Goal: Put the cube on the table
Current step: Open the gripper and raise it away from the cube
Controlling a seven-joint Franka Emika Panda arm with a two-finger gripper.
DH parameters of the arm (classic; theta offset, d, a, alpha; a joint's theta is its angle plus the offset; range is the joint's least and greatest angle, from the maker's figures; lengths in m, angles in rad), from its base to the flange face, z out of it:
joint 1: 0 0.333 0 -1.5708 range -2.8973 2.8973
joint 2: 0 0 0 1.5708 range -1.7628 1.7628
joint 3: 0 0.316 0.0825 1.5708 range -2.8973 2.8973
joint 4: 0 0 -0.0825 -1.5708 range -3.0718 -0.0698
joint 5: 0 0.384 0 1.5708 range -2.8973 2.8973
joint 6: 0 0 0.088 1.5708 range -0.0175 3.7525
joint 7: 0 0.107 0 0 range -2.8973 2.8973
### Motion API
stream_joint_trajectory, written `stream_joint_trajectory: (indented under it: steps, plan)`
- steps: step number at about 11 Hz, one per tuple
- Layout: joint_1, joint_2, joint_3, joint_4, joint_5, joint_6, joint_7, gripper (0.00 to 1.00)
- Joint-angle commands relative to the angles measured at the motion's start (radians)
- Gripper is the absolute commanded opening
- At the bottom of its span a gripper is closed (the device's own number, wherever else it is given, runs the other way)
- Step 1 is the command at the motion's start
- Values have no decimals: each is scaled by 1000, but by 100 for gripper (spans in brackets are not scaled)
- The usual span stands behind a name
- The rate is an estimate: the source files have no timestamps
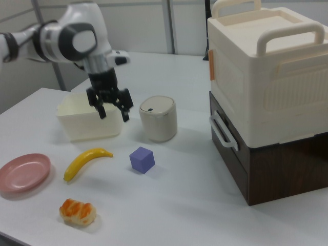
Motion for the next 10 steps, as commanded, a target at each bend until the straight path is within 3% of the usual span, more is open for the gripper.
stream_joint_trajectory:
  steps: [1, 10]
  plan:
    - [12, -120, 2, -16, 5, -39, 55, 100]
    - [3, -151, 1, -14, 39, -69, 52, 100]
